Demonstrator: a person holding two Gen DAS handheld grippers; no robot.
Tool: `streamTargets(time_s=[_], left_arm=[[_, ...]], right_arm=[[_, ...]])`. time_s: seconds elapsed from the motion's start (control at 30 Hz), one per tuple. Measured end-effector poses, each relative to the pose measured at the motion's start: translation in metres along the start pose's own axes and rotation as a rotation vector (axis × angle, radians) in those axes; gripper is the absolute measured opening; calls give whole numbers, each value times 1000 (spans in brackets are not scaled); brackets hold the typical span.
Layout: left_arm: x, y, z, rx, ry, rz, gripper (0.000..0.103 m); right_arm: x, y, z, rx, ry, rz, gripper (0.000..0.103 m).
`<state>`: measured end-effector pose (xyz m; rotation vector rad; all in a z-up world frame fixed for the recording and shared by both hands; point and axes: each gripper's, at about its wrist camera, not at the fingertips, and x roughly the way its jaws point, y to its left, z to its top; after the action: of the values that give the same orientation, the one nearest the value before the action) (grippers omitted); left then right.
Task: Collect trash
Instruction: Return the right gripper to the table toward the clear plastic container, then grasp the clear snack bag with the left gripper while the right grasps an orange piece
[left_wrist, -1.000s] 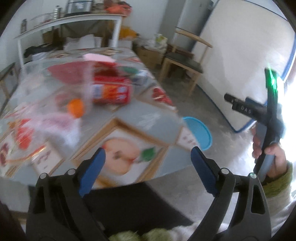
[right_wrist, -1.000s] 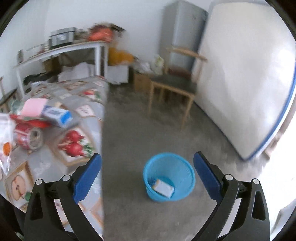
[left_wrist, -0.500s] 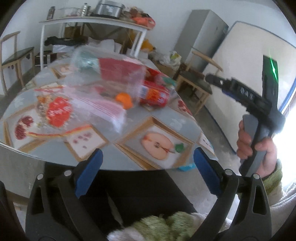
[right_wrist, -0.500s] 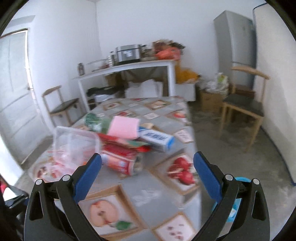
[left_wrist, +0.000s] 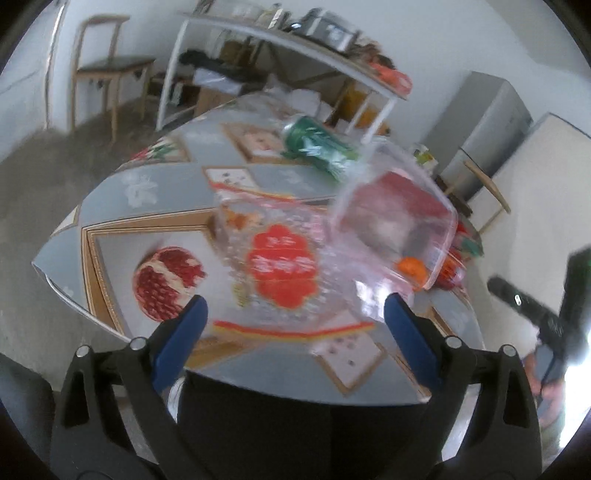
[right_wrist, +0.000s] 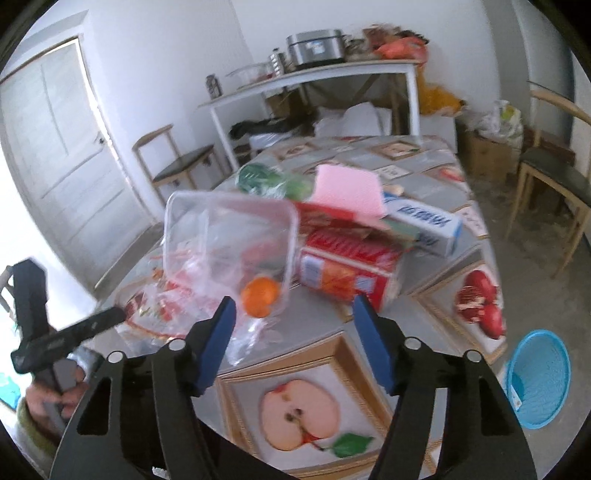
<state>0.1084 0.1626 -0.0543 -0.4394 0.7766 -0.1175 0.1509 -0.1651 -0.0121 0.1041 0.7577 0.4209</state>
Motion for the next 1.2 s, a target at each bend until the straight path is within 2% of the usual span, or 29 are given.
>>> streamTargets(time_s=[0.07,0.1,0.23,0.3,0.43,0.57,0.7,0.87,1.03,1.2], left_arm=[[9,10,7,-17,13,2,76],[14,14,9,-23,21,6,76],[37,24,14,-31,93,68,57],[41,24,13,-25,95,73,53],[43,23,12,-24,115,51,35],[44,27,7,-44,131,39,10],[36,34,3,-60,116,31,5],[15,47,3,-93,69,48,4],[0,60,3,-115,28,89,4],[2,67,-3,-143,38,84,4]], right_arm=[[6,6,1,-14,14,25,57],[9,8,1,-20,20,38,56],[26,26,0,-85,72,96,56],[36,36,0,-131,103,111,56],[54,55,-1,-224,139,98,56],[67,79,-4,-345,147,66,56],[76,98,-9,-436,155,29,56],[76,108,-13,-470,154,12,56],[59,106,-10,-441,113,1,56],[44,87,1,-345,71,-56,56]])
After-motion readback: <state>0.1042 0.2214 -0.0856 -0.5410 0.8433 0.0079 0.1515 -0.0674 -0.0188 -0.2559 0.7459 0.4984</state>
